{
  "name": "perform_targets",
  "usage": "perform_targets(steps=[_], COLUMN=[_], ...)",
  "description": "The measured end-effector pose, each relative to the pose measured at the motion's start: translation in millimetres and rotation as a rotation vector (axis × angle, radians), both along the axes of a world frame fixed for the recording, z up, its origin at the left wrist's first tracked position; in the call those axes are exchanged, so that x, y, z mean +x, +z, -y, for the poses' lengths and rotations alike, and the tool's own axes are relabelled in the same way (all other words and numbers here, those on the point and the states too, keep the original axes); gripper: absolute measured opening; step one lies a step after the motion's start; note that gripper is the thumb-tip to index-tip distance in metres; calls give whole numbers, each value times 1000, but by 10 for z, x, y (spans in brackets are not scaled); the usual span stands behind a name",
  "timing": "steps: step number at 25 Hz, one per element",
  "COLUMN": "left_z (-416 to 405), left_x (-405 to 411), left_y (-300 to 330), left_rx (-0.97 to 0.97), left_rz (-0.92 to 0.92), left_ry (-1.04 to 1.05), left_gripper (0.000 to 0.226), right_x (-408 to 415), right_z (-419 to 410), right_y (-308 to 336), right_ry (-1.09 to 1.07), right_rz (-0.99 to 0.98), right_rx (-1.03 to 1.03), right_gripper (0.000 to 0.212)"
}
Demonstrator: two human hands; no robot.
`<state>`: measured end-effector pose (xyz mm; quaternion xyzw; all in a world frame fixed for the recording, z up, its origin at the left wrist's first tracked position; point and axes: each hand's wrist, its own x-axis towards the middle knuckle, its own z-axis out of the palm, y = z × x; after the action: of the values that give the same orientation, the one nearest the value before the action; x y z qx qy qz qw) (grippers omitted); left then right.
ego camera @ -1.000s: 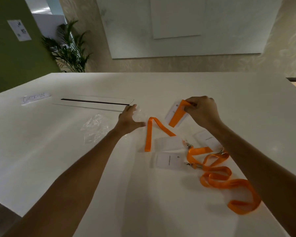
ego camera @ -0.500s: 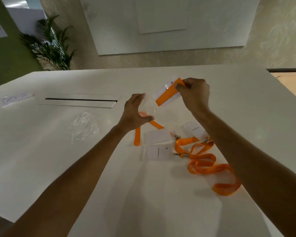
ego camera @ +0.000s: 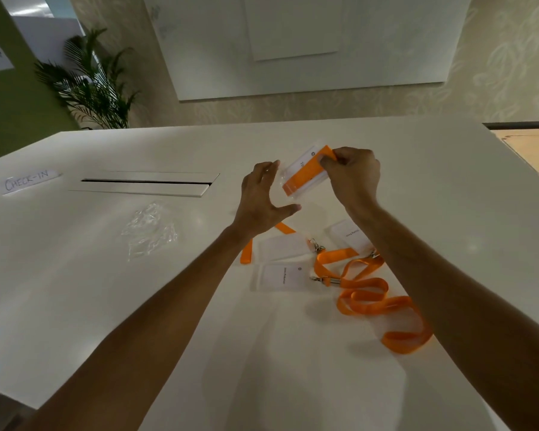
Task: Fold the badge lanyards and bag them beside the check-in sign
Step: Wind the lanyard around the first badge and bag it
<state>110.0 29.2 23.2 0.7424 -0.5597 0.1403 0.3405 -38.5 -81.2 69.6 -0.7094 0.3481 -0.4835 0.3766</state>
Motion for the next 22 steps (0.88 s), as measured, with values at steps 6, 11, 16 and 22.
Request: perform_targets(steps=[6,11,16,22], left_z=[83,156,188,163], left_x=[-186,-354,-491,-528], left_y=[6,48,104,122], left_rx=[-46,-122,-216,-260], left_rz=[-13,-18,6,-45], left_ry=[20,57,80,55], left_gripper=[95,91,83,79], right_x=[34,45,47,33], right_z=[-89,-188,-232,-212], right_y=[-114,-138,-170,-178], right_ry=[17,-35,-1,151], right_rz=[-47,-37,-6,-11], right_rx=[-79,-125,-119,-88], right_gripper=[27,25,13,7])
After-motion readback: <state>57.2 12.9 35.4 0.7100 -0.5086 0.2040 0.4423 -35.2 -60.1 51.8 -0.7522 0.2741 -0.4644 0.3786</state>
